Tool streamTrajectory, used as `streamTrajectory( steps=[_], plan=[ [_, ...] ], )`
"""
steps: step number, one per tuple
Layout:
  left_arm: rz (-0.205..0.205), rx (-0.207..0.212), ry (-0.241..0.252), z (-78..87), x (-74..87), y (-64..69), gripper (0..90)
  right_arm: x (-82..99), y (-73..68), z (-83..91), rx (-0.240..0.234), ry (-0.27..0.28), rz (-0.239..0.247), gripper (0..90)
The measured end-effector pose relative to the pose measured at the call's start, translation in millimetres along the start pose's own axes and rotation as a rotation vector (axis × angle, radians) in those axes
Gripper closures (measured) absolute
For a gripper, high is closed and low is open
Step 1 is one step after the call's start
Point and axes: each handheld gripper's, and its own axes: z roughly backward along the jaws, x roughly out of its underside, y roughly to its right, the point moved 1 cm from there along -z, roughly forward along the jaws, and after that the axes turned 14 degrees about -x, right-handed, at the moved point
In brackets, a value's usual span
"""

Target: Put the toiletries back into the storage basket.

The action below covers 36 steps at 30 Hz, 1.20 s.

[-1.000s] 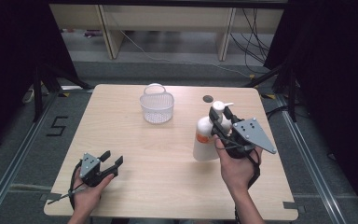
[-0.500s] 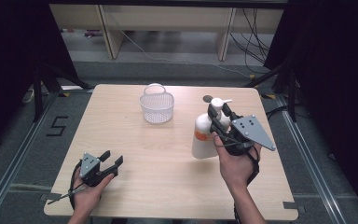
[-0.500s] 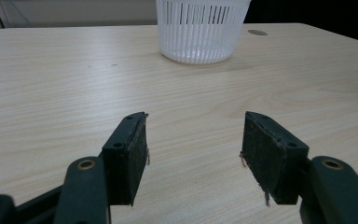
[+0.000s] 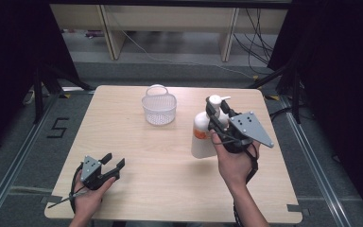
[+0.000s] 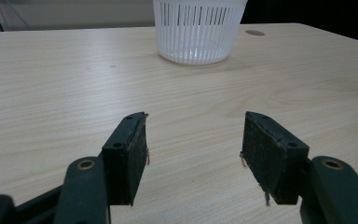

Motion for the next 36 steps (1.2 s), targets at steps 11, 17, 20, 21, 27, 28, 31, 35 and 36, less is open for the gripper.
streamTrajectory(
  steps=[11,17,20,21,27,28,31,35,36],
  plan=[
    [-0.006,-0.006,-0.011,1.3,-0.3,-0.2,39.5,-10.0,-1.5,-14.5,-0.008,0.018,0.001,60.4],
    [-0.001,-0.004,-0.01,1.4,-0.3,-0.5,39.5,-14.8,-3.2,-24.6,-0.017,0.018,0.01,60.3],
    [-0.003,-0.002,-0.01,1.4,-0.3,-0.4,39.5,-14.9,-5.1,-30.3,-0.02,0.026,-0.002,60.4],
    [-0.003,-0.002,-0.01,1.4,-0.3,-0.4,39.5,-14.9,-5.1,-30.3,-0.02,0.026,-0.002,60.4],
    [-0.004,-0.004,-0.01,1.4,-0.3,-0.2,39.5,-16.6,-4.6,-36.9,-0.022,0.03,-0.001,60.4],
    [-0.004,-0.003,-0.01,1.3,-0.3,-0.3,39.5,-17.5,-4.7,-38.8,-0.019,0.031,0.003,60.4],
    [-0.002,-0.003,-0.011,1.3,-0.3,-0.4,39.5,-18.2,-4.7,-41.1,-0.02,0.029,0.008,60.4],
    [-0.003,-0.002,-0.01,1.4,-0.3,-0.4,39.5,-19.1,-4.5,-45.5,-0.021,0.034,0.004,60.4],
    [-0.004,-0.001,-0.01,1.3,-0.3,-0.4,39.5,-19.6,-4.2,-47.1,-0.021,0.032,0.009,60.4]
  ],
)
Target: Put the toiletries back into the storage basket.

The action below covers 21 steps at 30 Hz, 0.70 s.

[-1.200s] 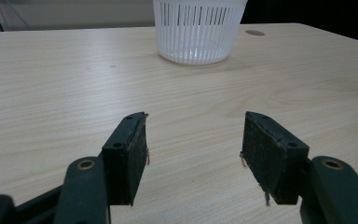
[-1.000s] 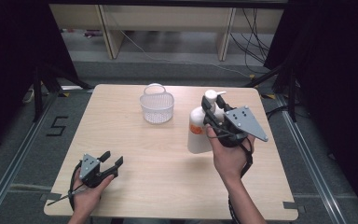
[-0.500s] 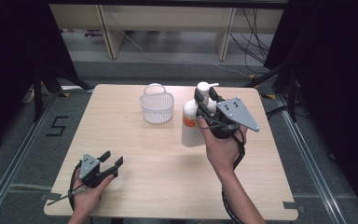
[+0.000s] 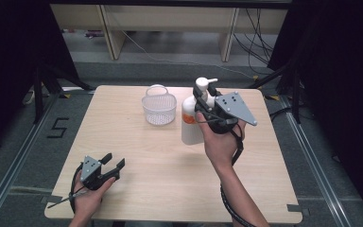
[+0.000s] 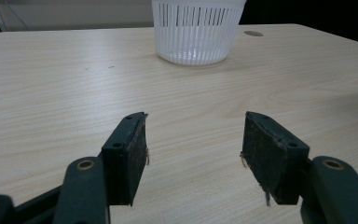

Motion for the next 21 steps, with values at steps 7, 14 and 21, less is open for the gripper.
streamTrajectory(
  steps=[7,14,21],
  plan=[
    [-0.001,0.001,-0.001,0.0,0.0,0.1,39.5,-1.9,-1.8,-6.3,-0.001,0.007,-0.004,60.4],
    [0.002,0.003,-0.001,0.0,-0.1,-0.3,39.5,-2.7,-2.2,-15.8,-0.007,0.006,-0.007,60.4],
    [0.002,0.004,-0.002,-0.1,-0.1,-0.4,39.5,-4.2,0.1,-22.4,-0.003,0.016,-0.001,60.3]
  ],
)
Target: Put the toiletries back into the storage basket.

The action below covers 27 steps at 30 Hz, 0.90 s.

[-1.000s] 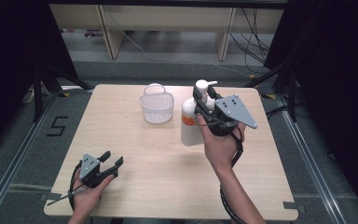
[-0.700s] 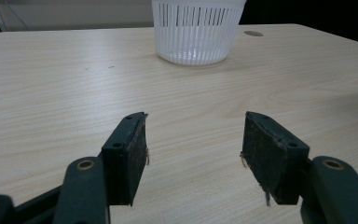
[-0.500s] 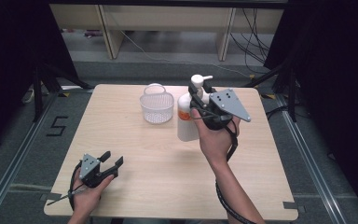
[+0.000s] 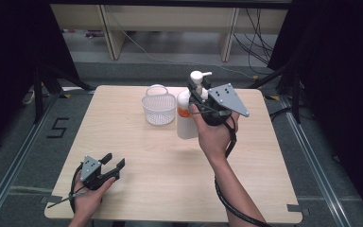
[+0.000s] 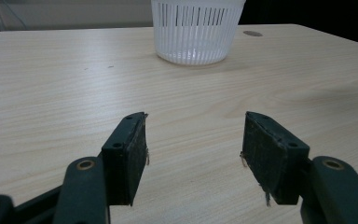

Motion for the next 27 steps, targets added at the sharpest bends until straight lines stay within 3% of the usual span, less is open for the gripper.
streamTrajectory(
  steps=[7,17,26,27],
  plan=[
    [0.002,0.001,0.001,0.0,0.0,-0.1,39.5,0.0,-0.7,-4.9,-0.001,-0.002,-0.023,60.4],
    [0.0,0.001,0.0,0.1,0.0,0.0,39.5,-2.1,0.8,-11.1,0.0,0.001,-0.003,60.4],
    [0.0,0.003,0.001,0.2,0.0,0.1,39.4,-4.7,-1.1,-19.1,-0.004,0.003,-0.022,60.4],
    [0.001,0.003,0.001,0.1,0.0,0.0,39.4,-5.2,0.1,-19.7,0.0,-0.004,-0.005,60.4]
  ],
)
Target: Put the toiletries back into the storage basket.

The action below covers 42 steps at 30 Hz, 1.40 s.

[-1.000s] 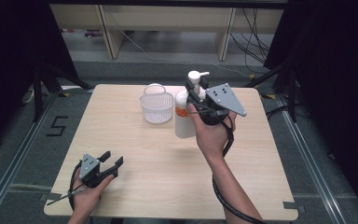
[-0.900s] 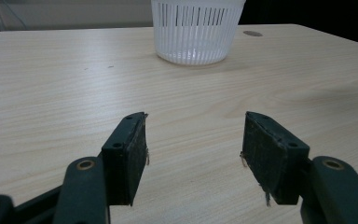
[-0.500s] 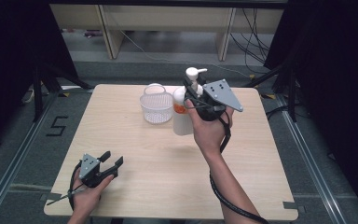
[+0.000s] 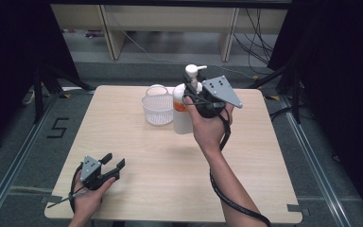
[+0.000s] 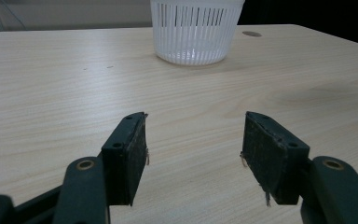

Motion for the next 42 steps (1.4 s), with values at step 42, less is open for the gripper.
streamTrajectory(
  steps=[42],
  plan=[
    [-0.003,0.008,-0.001,0.0,0.0,-0.2,39.3,-6.1,10.1,-34.5,0.01,-0.006,-0.011,60.4]
  ],
)
